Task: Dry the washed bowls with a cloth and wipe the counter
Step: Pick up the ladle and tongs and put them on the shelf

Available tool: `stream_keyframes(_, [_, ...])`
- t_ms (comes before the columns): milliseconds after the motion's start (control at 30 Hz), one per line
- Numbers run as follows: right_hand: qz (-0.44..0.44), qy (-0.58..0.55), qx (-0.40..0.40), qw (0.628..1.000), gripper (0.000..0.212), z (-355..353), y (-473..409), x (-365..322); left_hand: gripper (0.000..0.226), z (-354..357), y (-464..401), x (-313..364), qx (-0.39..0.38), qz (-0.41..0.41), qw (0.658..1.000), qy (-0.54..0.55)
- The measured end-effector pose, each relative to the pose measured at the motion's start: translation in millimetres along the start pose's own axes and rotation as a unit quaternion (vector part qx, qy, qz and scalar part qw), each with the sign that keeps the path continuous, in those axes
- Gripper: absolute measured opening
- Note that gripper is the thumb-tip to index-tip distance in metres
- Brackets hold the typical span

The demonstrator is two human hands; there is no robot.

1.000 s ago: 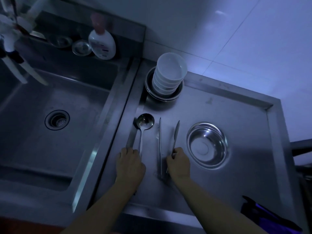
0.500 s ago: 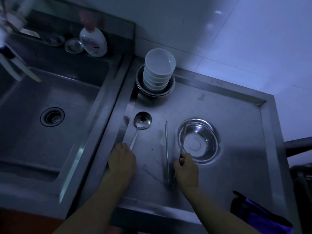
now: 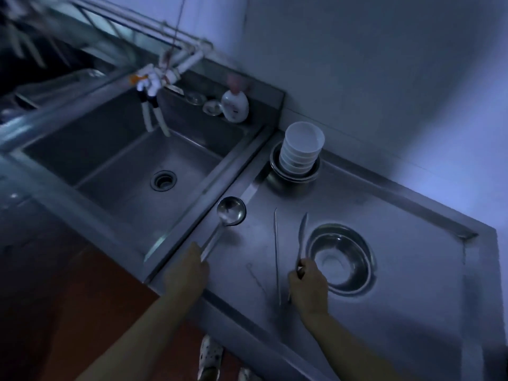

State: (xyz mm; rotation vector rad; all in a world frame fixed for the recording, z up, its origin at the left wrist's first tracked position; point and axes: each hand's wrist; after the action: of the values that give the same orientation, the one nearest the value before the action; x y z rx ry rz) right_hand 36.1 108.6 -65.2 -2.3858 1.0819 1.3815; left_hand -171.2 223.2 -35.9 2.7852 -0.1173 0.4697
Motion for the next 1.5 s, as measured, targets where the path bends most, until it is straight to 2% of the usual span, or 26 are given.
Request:
stream_keyframes(167, [-0.077, -0.027, -0.105, 0.991, 0.019, 32, 15, -50, 0.012, -46, 47, -53, 0.091, -0.063, 0.993, 0.046])
stream_keyframes(300, [-0.134, -0.071, -0.192, 0.970, 0.017, 75, 42, -105, 0.017, -91, 88, -100, 0.171, -0.147, 0.972, 0.070])
stream_keyframes(467, [-0.225, -0.099, -0.283, 0.927, 0.013, 131, 102, -183, 0.015, -147, 148, -164, 0.267, -0.218, 0.935, 0.084])
stream_keyframes(600, [-0.307, -0.109, -0.330, 0.886, 0.031, 169, 163, -243, 0.013, -189, 195, -216, 0.349, -0.250, 0.900, 0.078])
stream_keyframes(700, [-0.348, -0.126, -0.369, 0.852, 0.017, 199, 211, -284, 0.012, -221, 228, -258, 0.393, -0.275, 0.875, 0.070])
stream_keyframes(767, [-0.365, -0.137, -0.388, 0.835, 0.009, 222, 245, -313, 0.012, -243, 250, -289, 0.411, -0.291, 0.862, 0.061])
stream_keyframes(867, [-0.386, -0.161, -0.404, 0.813, 0.012, 258, 301, -357, 0.014, -276, 284, -340, 0.426, -0.309, 0.849, 0.048])
stream_keyframes(967, [-0.383, -0.212, -0.425, 0.792, 0.026, 293, 360, -403, 0.017, -314, 321, -391, 0.447, -0.322, 0.835, 0.013])
stream_keyframes(1167, [-0.443, -0.269, -0.468, 0.716, 0.020, 343, 468, -498, 0.023, -409, 394, -482, 0.502, -0.328, 0.797, -0.069])
stream_keyframes(1300, [-0.447, -0.285, -0.496, 0.688, 0.017, 370, 524, -551, 0.021, -471, 426, -534, 0.530, -0.345, 0.768, -0.102])
stream_keyframes(1500, [-0.461, -0.297, -0.538, 0.640, 0.007, 417, 575, -617, 0.017, -549, 433, -606, 0.513, -0.401, 0.752, -0.103])
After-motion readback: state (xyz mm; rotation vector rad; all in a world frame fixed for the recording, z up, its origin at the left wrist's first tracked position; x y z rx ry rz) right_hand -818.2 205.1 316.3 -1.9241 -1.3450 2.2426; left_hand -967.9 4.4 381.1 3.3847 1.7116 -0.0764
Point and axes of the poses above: each hand's wrist, its own y-axis away from the middle knuckle, its own z-axis out of the palm, x = y × z, and after that the axes turned 6 degrees about -y, right-handed
